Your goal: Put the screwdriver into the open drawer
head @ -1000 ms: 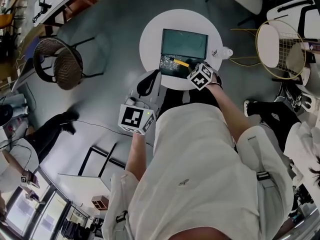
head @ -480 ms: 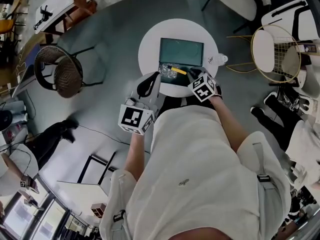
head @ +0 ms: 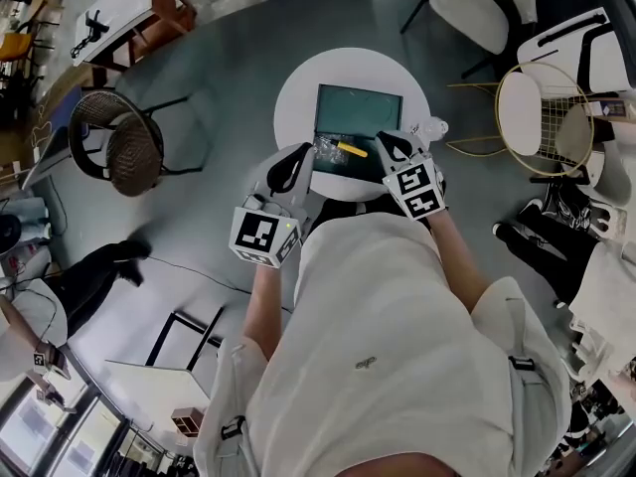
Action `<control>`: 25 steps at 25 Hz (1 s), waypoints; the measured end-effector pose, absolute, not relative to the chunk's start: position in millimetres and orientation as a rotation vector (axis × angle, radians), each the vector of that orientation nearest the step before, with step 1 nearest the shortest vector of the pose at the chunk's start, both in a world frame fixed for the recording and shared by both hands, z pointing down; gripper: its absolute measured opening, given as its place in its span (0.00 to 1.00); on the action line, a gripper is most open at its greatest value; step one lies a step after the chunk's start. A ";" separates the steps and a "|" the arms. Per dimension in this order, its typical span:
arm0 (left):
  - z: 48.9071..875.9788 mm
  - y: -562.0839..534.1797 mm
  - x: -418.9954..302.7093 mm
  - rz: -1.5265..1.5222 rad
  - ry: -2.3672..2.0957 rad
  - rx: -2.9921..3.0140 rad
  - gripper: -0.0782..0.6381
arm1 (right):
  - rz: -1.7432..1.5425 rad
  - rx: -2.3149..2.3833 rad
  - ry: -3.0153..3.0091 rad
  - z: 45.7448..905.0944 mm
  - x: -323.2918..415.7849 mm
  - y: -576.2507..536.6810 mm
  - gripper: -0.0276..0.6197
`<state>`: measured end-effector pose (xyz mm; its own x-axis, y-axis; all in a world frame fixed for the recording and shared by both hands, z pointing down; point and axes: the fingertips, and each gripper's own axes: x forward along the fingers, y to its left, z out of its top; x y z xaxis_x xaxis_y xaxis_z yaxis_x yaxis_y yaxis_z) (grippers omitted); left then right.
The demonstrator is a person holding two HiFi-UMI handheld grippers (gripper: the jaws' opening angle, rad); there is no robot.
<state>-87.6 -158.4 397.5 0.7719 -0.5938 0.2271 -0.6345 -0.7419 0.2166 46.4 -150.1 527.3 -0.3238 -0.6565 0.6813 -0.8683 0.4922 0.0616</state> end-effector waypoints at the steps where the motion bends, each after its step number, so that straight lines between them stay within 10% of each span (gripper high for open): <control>1: 395.6 -159.4 -89.9 0.206 -0.961 2.688 0.12 | 0.397 1.264 -2.104 517.1 45.6 -151.7 0.06; 25: 376.2 -168.1 -106.2 0.143 -1.044 2.680 0.12 | 0.360 1.418 -2.660 367.1 40.7 -148.2 0.05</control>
